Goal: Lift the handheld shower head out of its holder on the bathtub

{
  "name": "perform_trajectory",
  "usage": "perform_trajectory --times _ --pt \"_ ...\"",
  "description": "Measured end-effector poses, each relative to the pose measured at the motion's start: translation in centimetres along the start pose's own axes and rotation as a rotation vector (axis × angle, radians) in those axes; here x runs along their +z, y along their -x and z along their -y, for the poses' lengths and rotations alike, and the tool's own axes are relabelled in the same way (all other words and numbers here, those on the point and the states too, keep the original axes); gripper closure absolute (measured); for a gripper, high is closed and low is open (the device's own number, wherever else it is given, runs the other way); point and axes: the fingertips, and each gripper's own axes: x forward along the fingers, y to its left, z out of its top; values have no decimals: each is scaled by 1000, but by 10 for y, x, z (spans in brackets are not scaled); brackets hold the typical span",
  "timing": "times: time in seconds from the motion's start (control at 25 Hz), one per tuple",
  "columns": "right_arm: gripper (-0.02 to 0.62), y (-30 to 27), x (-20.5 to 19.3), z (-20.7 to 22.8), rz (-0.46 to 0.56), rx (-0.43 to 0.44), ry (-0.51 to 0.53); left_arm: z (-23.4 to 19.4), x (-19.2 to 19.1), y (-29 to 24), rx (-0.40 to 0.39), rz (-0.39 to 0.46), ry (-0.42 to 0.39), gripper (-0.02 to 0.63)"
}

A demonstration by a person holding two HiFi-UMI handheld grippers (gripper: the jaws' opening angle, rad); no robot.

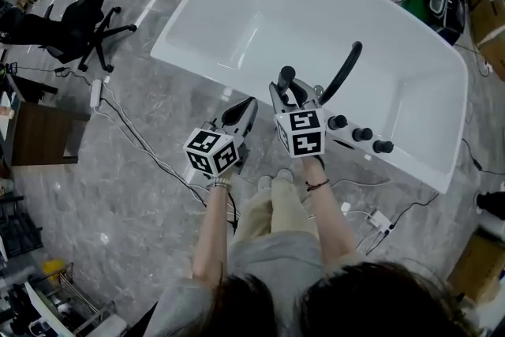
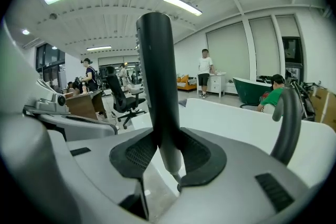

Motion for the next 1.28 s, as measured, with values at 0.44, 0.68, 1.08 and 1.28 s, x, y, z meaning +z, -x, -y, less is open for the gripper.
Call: perform_trajectory --times 0.44,0.68,1.08,1.28 --pt "462 38 59 -22 82 76 26 37 49 27 -44 49 -74 601" --pt "462 55 88 -41 120 123 50 51 74 49 -31 97 -107 601" --pt "462 80 120 -74 169 205 98 59 119 87 7 170 -185 601" --pt "462 90 136 -85 197 233 110 65 132 101 18 189 -213 601"
